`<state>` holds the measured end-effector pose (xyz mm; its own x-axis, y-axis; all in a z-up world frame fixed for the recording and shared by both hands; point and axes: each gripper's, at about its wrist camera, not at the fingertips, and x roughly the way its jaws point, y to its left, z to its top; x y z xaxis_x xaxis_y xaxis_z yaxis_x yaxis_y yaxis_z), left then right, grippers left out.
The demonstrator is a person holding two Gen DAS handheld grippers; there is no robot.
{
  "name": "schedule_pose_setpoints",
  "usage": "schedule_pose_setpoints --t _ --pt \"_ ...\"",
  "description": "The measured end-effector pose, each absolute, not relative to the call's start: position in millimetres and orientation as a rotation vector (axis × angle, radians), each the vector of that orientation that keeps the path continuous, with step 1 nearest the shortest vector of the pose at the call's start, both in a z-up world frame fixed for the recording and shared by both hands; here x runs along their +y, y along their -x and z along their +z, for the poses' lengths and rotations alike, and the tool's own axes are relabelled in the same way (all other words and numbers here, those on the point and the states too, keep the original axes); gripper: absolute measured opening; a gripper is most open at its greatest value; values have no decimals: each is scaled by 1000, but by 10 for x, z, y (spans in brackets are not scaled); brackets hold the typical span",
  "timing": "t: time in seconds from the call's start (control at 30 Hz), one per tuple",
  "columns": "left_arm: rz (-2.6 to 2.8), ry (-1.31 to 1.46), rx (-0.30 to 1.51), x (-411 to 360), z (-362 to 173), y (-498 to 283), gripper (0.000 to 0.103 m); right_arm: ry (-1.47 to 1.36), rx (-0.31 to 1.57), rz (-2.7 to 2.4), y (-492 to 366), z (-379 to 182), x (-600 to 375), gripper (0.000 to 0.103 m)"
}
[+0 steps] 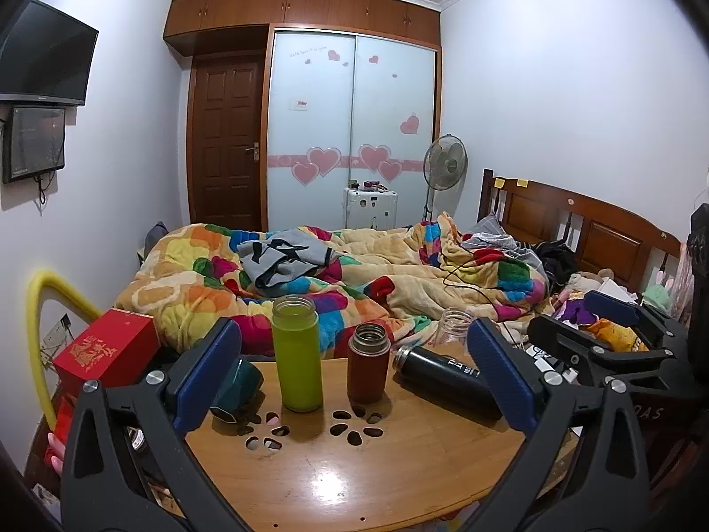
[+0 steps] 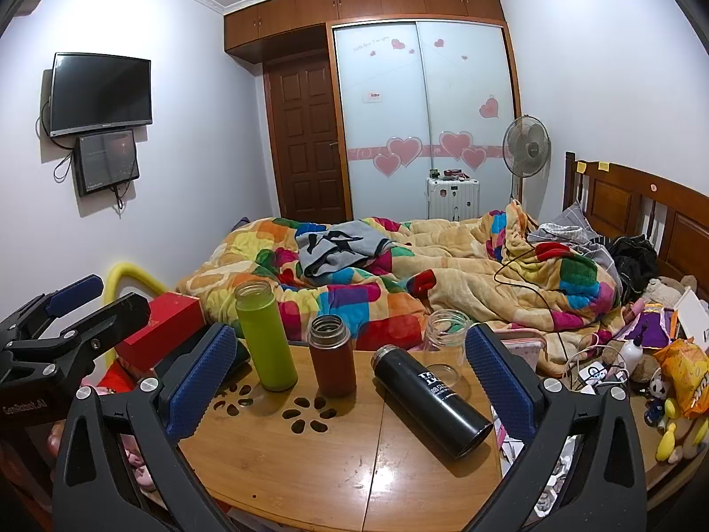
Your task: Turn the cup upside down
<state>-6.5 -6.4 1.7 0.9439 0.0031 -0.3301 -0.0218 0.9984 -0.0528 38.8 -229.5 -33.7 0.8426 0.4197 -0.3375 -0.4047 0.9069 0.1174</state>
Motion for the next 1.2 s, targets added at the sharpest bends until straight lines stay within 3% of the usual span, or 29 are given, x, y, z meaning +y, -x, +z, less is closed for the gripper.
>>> schedule_pose_setpoints --t 1.2 --pt "11 57 339 -2 10 30 103 -44 367 434 -426 -355 -2279 103"
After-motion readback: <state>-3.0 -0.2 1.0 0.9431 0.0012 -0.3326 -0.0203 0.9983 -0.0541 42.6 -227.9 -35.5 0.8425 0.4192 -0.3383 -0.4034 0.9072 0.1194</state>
